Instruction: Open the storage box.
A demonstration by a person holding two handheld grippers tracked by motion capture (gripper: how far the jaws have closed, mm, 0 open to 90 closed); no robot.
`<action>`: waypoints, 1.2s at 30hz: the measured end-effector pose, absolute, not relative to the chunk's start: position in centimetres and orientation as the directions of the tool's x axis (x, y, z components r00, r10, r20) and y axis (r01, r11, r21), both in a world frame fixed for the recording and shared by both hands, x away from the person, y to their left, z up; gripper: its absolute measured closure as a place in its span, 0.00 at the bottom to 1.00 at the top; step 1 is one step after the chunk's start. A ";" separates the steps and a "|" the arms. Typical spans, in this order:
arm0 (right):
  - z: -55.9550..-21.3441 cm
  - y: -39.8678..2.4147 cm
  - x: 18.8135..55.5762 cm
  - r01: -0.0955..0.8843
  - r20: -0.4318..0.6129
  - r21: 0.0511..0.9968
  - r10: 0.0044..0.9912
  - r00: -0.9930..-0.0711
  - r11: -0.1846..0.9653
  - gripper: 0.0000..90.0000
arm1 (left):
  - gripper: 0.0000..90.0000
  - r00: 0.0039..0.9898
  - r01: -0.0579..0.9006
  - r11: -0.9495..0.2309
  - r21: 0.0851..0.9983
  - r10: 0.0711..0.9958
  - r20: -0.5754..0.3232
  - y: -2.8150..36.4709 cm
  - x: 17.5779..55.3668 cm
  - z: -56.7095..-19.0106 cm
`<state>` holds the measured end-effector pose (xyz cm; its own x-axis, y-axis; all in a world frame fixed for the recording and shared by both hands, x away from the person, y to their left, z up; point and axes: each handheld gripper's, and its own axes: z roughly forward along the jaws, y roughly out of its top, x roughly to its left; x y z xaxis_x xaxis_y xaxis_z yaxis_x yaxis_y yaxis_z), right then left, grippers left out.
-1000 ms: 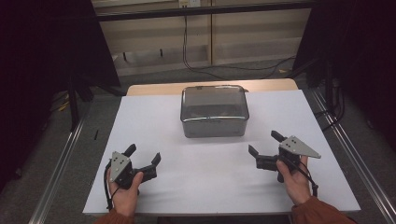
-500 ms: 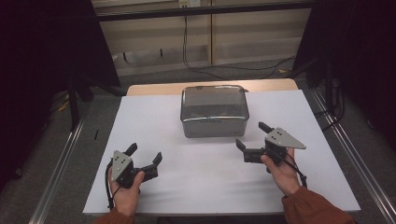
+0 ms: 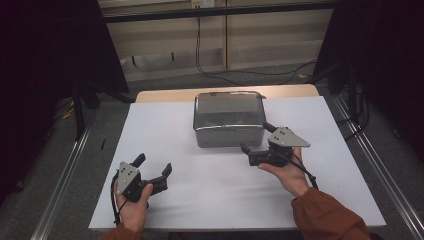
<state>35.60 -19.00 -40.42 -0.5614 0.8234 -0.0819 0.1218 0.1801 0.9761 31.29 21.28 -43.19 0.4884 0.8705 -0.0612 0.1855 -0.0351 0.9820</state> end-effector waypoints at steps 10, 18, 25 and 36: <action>-39.8 -17.3 36.9 0.035 -0.253 0.944 0.789 -0.559 0.327 0.07 | 0.03 0.489 0.183 -0.042 0.982 0.870 -0.054 21.3 31.4 -43.2; -39.9 -16.2 37.3 -0.042 -0.422 0.879 0.733 -0.534 0.475 0.11 | 0.03 0.486 0.183 -0.041 0.982 0.872 -0.054 21.5 31.5 -43.2; -40.0 -15.5 37.6 -0.089 -0.517 0.825 0.682 -0.517 0.557 0.14 | 0.03 0.484 0.185 -0.043 0.982 0.873 -0.053 21.5 31.5 -43.2; -40.8 -14.3 37.8 -0.167 -0.699 0.676 0.552 -0.454 0.718 0.29 | 0.03 0.476 0.189 -0.053 0.981 0.878 -0.044 21.6 31.6 -43.3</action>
<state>37.76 -14.34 -40.81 -0.4540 0.5523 -0.6992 -0.1665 0.7183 0.6755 31.60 21.62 -43.32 0.4762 0.8782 -0.0440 0.1890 -0.0533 0.9805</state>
